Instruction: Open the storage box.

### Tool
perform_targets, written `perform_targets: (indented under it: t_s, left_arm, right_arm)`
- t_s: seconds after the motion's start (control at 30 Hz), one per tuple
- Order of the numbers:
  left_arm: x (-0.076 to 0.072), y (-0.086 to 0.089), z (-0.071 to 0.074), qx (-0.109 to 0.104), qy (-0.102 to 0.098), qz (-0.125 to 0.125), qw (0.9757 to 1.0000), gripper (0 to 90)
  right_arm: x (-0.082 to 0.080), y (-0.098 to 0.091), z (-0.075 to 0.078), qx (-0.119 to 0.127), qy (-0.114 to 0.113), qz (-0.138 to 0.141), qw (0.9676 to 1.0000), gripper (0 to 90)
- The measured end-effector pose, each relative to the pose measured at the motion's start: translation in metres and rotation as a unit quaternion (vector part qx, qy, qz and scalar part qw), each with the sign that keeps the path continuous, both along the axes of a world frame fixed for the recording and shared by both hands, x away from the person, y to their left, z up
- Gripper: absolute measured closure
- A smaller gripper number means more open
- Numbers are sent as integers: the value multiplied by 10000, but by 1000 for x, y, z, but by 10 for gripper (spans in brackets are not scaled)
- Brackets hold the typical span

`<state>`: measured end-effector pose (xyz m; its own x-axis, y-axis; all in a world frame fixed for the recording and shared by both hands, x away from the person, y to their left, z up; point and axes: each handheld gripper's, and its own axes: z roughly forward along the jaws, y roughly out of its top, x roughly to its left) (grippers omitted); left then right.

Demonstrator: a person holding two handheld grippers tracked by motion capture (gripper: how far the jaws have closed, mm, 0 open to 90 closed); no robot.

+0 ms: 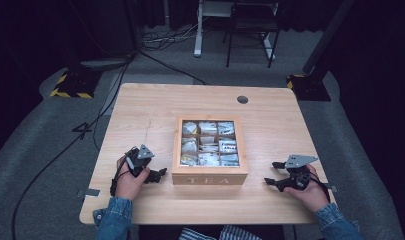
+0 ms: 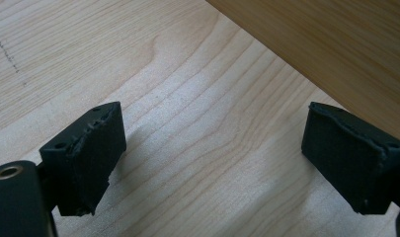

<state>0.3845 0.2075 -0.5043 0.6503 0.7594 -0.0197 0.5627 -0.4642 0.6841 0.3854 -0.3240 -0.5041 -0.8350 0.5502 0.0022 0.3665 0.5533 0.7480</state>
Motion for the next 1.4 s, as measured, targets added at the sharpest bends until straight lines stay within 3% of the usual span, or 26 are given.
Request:
perform_targets:
  t_s: [0.6,0.9,0.97,1.03,1.13,1.23,1.4]
  left_arm:
    - [-1,-1,0,20,-2,15,10000,112]
    - [-1,-1,0,7,-4,13,10000,112]
    - [-1,-1,0,7,-4,12,10000,112]
    - [-1,-1,0,5,-3,14,10000,112]
    - [-1,-1,0,6,-4,12,10000,112]
    - [-1,-1,0,6,-5,13,10000,111]
    - [-1,-1,0,5,-4,12,10000,112]
  right_arm:
    - [-1,0,0,-4,4,-20,10000,254]
    - [-3,2,1,36,16,-247,9997,320]
    - [-5,7,8,17,-68,-187,9998,393]
    - [-6,9,11,86,-42,-162,9998,397]
    - [-8,16,22,258,-104,-107,9996,398]
    - [-11,28,32,498,24,103,9987,392]
    - [-16,38,41,521,83,116,9985,349]
